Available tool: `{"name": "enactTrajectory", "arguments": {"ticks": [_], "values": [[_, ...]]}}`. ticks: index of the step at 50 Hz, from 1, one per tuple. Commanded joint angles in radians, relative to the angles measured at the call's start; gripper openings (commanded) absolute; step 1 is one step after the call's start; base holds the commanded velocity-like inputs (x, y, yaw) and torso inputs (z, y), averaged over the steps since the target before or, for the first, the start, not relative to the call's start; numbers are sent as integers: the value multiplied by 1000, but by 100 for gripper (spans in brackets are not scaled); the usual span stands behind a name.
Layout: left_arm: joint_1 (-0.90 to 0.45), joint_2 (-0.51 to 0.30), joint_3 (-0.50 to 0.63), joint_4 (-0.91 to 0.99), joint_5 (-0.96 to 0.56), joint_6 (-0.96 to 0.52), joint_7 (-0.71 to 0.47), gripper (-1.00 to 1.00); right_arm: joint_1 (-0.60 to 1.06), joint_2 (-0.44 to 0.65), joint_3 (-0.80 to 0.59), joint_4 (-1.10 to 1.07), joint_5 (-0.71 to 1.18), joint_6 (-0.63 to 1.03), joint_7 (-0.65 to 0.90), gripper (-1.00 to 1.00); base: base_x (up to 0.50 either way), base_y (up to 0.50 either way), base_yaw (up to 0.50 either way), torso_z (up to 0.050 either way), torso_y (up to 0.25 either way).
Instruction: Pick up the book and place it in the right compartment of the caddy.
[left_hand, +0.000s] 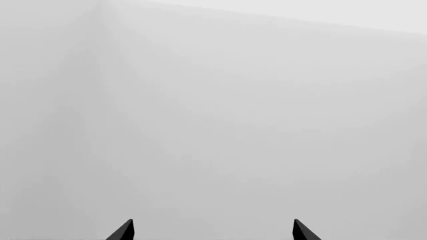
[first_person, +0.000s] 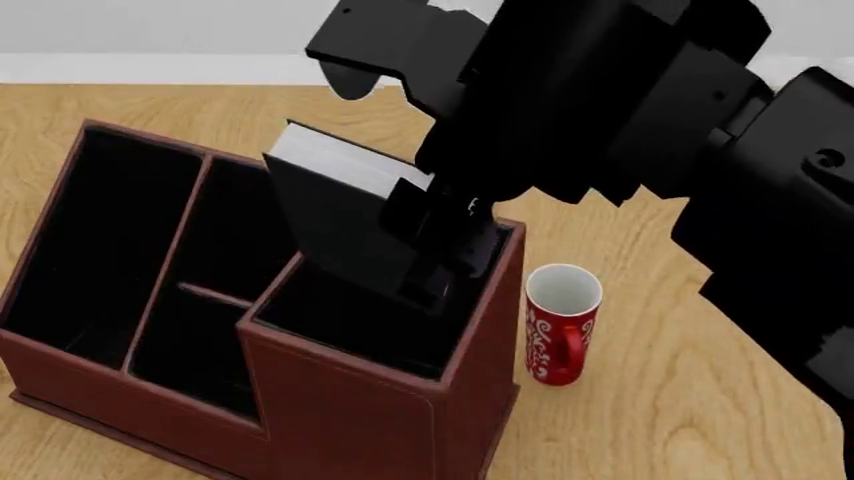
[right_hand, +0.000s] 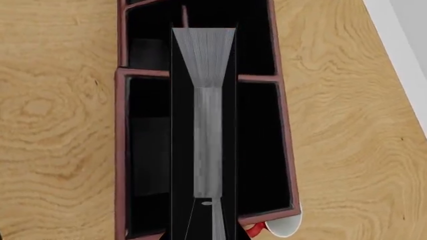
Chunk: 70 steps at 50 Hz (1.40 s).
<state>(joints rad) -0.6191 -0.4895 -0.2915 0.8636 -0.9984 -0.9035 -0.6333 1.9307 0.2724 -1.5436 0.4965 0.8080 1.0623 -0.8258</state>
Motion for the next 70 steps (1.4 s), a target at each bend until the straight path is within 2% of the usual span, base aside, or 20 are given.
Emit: {"name": "enactTrajectory", "arguments": {"ticks": [1, 62, 63, 70], "values": [[14, 0, 4, -10, 17, 18, 9, 100, -31, -19, -9, 38, -50, -64, -10, -100, 0, 0, 0, 0, 0], [97, -12, 20, -52, 91, 88, 38, 100, -254, -211, -76, 491, -182, -362, -102, -100, 0, 0, 0, 0, 1], [98, -11, 22, -53, 93, 90, 39, 100, -255, -214, -77, 497, -185, -367, -103, 100, 0, 0, 0, 0, 0], [103, -12, 19, -53, 88, 93, 38, 100, -254, -213, -78, 492, -188, -367, -104, 100, 0, 0, 0, 0, 0]]}}
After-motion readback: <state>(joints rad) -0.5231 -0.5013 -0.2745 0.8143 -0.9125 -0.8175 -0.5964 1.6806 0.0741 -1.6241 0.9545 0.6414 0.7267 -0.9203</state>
